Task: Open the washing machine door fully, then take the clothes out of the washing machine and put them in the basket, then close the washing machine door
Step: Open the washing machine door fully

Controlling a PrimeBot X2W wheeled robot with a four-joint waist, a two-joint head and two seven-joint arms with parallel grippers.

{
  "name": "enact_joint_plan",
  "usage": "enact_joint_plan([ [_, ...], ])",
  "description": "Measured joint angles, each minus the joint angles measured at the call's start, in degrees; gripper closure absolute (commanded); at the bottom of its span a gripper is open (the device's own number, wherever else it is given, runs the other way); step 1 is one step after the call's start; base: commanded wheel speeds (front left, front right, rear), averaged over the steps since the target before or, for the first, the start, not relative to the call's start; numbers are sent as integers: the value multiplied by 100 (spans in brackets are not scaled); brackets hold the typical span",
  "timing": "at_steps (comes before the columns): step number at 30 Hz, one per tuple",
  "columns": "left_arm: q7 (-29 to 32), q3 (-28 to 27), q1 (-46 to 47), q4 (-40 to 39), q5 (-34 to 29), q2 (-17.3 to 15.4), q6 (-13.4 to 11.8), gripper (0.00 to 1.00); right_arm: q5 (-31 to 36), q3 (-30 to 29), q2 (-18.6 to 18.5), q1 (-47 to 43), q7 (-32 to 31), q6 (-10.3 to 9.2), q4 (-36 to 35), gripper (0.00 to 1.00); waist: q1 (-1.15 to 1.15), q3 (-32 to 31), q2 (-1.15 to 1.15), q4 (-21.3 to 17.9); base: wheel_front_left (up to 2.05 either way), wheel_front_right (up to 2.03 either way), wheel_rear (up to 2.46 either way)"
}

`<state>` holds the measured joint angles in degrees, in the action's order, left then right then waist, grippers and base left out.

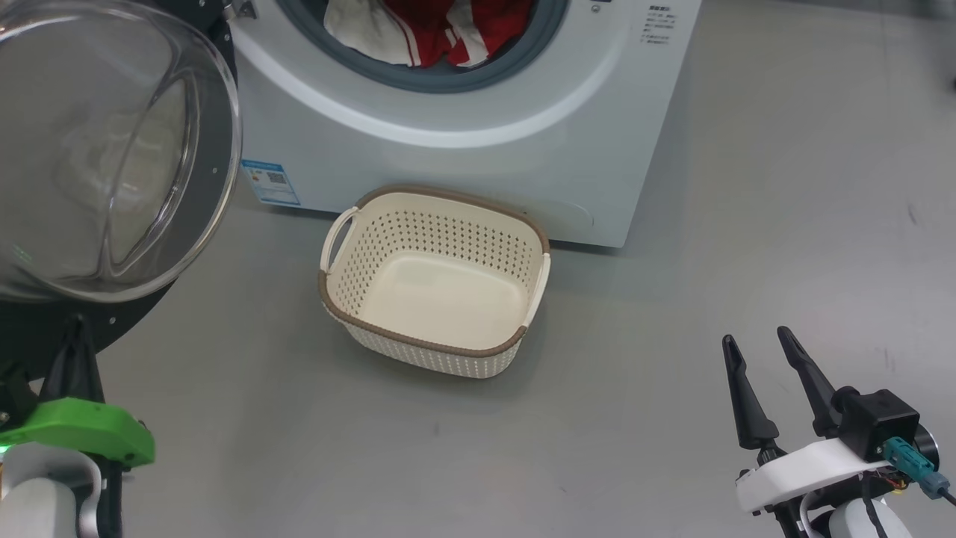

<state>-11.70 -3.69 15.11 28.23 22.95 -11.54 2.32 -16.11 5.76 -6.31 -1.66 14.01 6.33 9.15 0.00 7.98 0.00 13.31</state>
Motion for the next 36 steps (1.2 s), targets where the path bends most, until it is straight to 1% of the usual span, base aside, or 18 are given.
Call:
enact_joint_plan([
  [4,-7,9,-298,-137,2,56,51,100,0,1,27,0,1,-2,0,0,0,-167,0,-236,0,0,0],
  [6,-27,32,-411,-225,2,112,51,100,0,-18,34,-1,1,-53,-1,0,0,-239,0,-354,0,0,0],
  [9,-75,57,-560,-366,2,182,56,100,1,-44,35,-5,13,-64,-5,0,0,-338,0,-524,0,0,0],
  [10,-82,74,-611,-421,2,208,58,100,1,-52,35,-7,16,-94,-8,0,0,-370,0,-577,0,0,0],
  [13,-99,123,-766,-555,49,368,107,100,1,-96,46,-14,18,-97,-19,0,0,-464,0,-710,0,0,0],
  [17,-149,287,-979,-790,52,532,183,100,1,-118,54,-46,18,-103,-46,0,0,-571,0,-846,0,0,0],
  [23,-207,504,-1194,-1093,-3,676,210,100,3,-171,80,-100,18,-146,-167,0,0,-630,0,-973,0,0,0],
  [25,-208,593,-1250,-1218,-96,667,255,100,9,-170,80,-109,18,-145,-187,0,0,-630,0,-987,0,0,0],
  [26,-210,630,-1288,-1271,-144,666,259,85,11,-169,80,-112,18,-145,-198,0,0,-627,0,-993,0,0,0],
  [27,-225,665,-1319,-1316,-145,669,260,60,12,-170,79,-115,18,-145,-208,0,0,-623,0,-997,0,0,0],
  [28,-255,704,-1359,-1365,-154,668,263,27,16,-171,80,-117,18,-145,-221,0,0,-617,0,-1001,0,0,0],
  [29,-257,735,-1402,-1408,-198,668,285,0,21,-172,80,-117,18,-145,-231,0,0,-611,0,-1004,0,0,0],
  [36,-257,788,-1597,-1525,-242,692,307,0,62,-182,85,-124,18,-144,-265,0,0,-580,0,-1001,0,0,0],
])
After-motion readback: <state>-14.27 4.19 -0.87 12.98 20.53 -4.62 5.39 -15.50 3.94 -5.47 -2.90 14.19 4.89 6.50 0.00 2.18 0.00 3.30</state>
